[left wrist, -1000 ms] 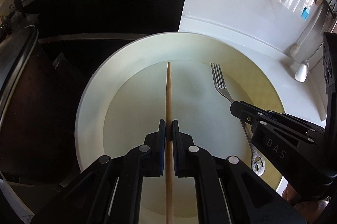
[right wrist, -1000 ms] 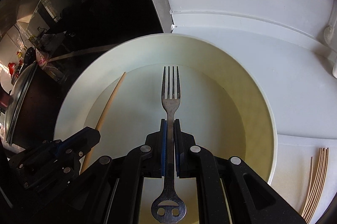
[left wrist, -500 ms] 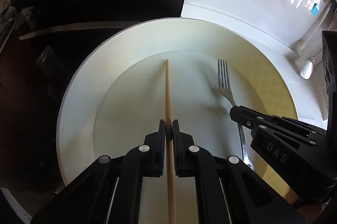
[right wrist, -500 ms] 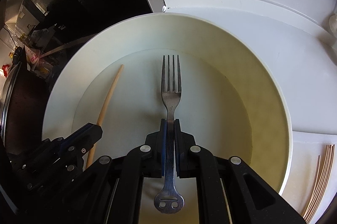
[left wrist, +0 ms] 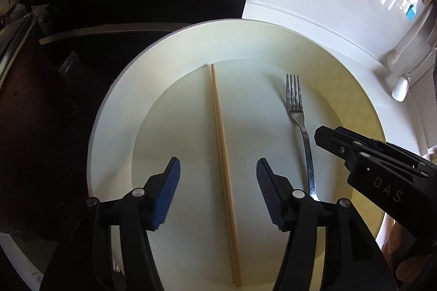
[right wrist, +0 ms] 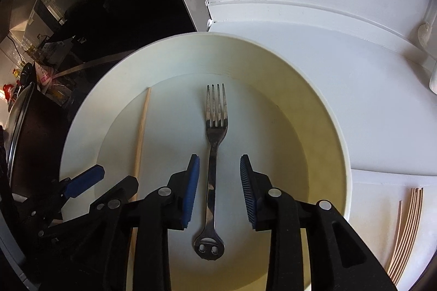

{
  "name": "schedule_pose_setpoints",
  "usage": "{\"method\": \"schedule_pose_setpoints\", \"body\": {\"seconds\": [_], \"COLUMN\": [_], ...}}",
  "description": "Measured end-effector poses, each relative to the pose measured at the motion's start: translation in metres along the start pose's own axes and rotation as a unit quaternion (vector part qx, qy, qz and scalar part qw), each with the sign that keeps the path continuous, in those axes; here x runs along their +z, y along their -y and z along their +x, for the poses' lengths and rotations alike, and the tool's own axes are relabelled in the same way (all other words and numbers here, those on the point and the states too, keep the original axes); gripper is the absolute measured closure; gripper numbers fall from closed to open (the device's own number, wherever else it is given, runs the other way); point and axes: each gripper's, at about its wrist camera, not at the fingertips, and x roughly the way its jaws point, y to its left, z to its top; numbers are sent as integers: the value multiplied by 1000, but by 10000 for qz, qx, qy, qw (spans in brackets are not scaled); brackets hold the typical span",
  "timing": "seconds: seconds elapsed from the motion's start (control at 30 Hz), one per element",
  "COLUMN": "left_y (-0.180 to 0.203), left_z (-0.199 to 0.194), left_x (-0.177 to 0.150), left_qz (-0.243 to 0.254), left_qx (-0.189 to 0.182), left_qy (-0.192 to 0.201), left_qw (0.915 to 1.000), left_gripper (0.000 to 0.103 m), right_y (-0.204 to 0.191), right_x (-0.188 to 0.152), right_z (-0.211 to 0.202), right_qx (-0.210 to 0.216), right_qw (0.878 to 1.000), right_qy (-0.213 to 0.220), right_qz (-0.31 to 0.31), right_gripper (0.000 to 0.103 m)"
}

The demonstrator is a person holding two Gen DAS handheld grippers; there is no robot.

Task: Organize utensils
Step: 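Open the left tool releasing the chopstick while the right tool releases the fork, then withdraw both open tools from the bowl back over the cutting board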

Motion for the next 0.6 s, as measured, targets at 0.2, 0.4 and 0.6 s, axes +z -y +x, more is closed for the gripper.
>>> {"method": "schedule_pose_setpoints", "body": {"seconds": [0.2,0.4,0.6], "left_y": [-3,-1,5], "left_z": [-25,-54,-81], "left_x": [-3,-9,-15], "left_qz": [23,89,276], "left_qx": [6,11,-48], "left_qy": [214,399,604], "left_qw": [9998,9992,9978], "left_gripper": [30,21,14], "right_y": [3,10,13], "right_x": [-14,-30,-58], "right_z": [-32,-63,-91], "right_qx": [-76,-17,-77], "right_qw": [9992,9979,9973], "right_qy": [393,648,710], "right_qz": [-93,-8,148], "right_gripper": [61,53,45]}}
